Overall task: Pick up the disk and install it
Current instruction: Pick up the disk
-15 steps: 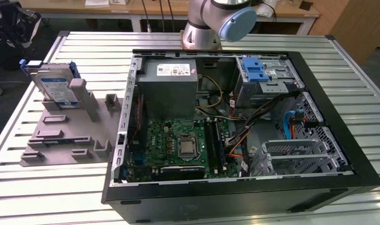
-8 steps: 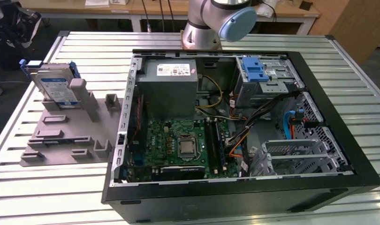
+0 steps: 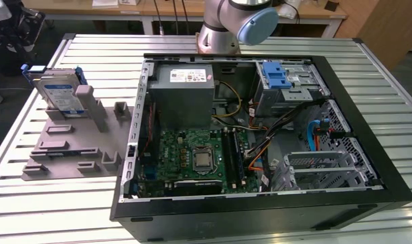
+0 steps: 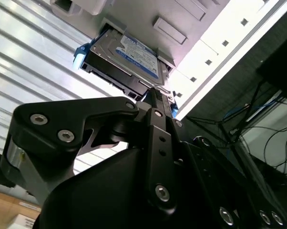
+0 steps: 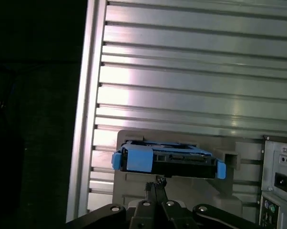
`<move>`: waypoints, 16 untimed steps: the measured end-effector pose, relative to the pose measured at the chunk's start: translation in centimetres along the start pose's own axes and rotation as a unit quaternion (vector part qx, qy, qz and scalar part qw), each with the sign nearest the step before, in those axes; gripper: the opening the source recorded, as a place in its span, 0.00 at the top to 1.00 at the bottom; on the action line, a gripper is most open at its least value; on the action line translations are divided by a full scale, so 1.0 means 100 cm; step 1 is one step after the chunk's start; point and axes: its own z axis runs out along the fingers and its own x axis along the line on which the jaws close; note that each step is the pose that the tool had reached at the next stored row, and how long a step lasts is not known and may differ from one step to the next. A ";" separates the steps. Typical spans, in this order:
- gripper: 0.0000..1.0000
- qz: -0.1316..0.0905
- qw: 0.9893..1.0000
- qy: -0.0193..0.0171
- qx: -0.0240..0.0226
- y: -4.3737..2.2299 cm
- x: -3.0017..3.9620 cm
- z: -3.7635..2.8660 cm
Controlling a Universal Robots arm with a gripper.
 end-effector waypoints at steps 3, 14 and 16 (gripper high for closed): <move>0.89 -0.027 1.000 0.001 0.000 0.0000 0.0000 0.0004; 0.89 -0.125 0.992 0.005 0.001 -0.0001 0.0000 0.0019; 0.89 -0.143 0.990 0.005 0.001 -0.0001 0.0000 0.0023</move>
